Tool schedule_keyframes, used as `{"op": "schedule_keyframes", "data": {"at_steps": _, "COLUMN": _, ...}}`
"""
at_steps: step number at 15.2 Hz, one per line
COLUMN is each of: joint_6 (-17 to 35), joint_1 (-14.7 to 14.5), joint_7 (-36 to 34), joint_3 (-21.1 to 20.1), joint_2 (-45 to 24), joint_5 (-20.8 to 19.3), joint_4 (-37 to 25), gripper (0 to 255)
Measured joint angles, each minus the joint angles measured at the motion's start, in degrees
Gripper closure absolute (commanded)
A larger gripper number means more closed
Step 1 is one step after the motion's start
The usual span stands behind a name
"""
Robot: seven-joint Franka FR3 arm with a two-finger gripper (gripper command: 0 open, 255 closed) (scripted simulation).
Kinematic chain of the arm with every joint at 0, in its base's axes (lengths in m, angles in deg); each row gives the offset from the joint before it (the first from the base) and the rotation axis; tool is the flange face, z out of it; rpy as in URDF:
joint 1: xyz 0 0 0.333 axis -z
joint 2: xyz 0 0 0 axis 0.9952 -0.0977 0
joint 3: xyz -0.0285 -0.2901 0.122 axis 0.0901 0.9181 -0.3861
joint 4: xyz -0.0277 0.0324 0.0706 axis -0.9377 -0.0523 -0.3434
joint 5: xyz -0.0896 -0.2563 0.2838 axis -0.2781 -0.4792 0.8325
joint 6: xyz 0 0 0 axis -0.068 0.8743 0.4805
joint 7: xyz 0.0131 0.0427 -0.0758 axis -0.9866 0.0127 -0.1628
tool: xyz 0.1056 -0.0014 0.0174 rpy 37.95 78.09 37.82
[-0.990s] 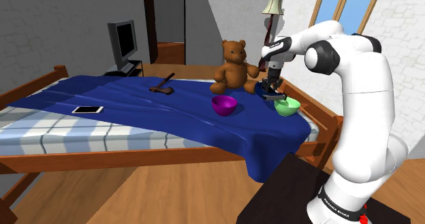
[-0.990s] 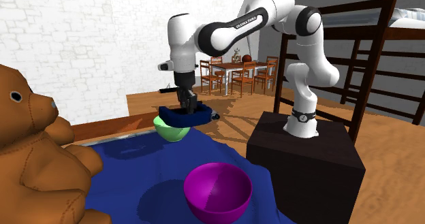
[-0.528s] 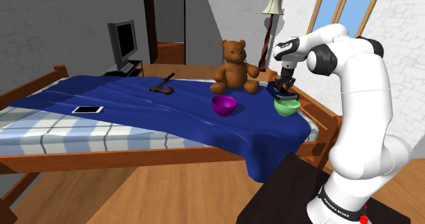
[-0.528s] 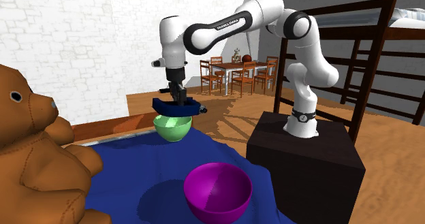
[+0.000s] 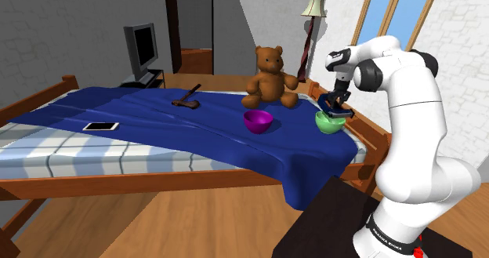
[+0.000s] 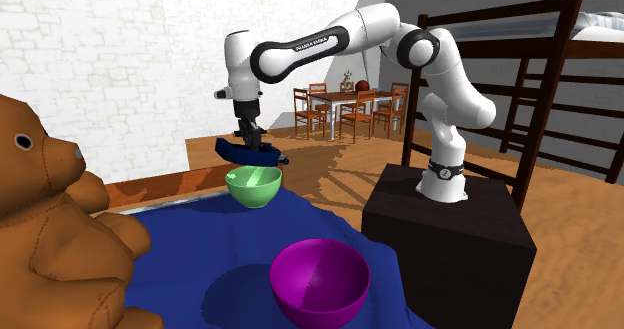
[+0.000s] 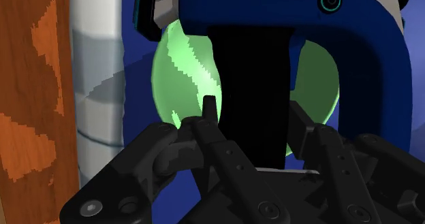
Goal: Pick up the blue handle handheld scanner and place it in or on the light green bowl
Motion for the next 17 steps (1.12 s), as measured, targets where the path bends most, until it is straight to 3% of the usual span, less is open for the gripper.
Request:
{"op": "schedule_keyframes", "data": {"at_steps": 11, "joint_6": 6.47, "joint_1": 0.08, "joint_7": 0.86, "joint_3": -0.69, "joint_2": -2.36, "joint_5": 1.15, "joint_4": 3.83, "gripper": 255}}
{"op": "schedule_keyframes", "data": {"at_steps": 17, "joint_6": 6.81, "joint_1": 0.09, "joint_7": 0.82, "joint_3": -0.73, "joint_2": -2.63, "joint_5": 1.27, "joint_4": 3.64, "gripper": 255}}
